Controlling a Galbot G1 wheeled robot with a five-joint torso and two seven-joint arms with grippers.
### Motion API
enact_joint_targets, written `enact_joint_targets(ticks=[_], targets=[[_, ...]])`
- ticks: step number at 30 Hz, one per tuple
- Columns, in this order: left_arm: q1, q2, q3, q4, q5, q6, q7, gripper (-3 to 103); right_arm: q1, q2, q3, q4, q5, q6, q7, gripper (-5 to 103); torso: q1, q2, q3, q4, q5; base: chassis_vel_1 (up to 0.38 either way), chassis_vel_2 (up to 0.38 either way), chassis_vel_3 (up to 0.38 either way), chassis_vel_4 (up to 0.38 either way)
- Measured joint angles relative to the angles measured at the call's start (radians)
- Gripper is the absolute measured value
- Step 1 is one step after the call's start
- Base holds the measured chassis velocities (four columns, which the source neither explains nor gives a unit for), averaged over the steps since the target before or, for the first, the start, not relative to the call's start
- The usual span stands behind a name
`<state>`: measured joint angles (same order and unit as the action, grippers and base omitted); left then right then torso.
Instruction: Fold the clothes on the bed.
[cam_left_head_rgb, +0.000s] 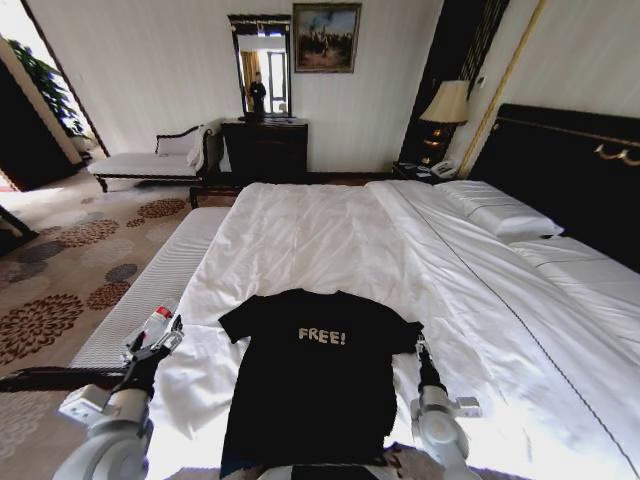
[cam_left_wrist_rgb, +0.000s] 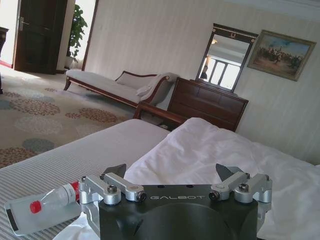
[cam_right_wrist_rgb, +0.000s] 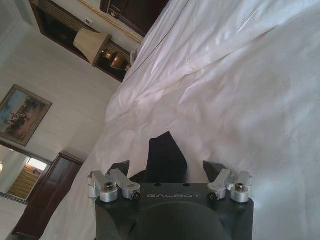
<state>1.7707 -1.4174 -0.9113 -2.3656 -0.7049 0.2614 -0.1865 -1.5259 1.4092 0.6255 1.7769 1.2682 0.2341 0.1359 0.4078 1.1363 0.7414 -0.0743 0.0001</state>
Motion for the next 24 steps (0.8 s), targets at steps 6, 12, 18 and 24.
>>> enact_joint_targets(ticks=[6, 12, 18, 24], targets=[[0.008, 0.0, -0.012, 0.0, -0.001, -0.005, -0.001, 100, 0.015, -0.005, 0.003, -0.01, -0.003, -0.012, 0.03, 97, 0.0, 0.0, 0.0, 0.0001, -0.0001, 0.0, 0.0, 0.0, 0.0], [0.008, -0.009, -0.004, 0.001, 0.003, -0.008, -0.001, 100, 0.007, -0.001, -0.006, -0.004, -0.015, -0.019, 0.038, 101, 0.0, 0.0, 0.0, 0.0, -0.0002, 0.0, 0.0, 0.0, 0.0], [0.009, -0.013, 0.001, 0.0, 0.01, -0.01, -0.001, 100, 0.014, -0.004, -0.009, -0.009, -0.008, -0.025, 0.05, 83, 0.0, 0.0, 0.0, 0.0, -0.0001, 0.0, 0.0, 0.0, 0.0], [0.012, -0.016, -0.002, 0.001, 0.013, -0.014, -0.001, 100, 0.016, -0.004, -0.011, 0.004, -0.004, -0.027, 0.05, 54, 0.0, 0.0, 0.0, 0.0, -0.0001, 0.0, 0.0, 0.0, 0.0]])
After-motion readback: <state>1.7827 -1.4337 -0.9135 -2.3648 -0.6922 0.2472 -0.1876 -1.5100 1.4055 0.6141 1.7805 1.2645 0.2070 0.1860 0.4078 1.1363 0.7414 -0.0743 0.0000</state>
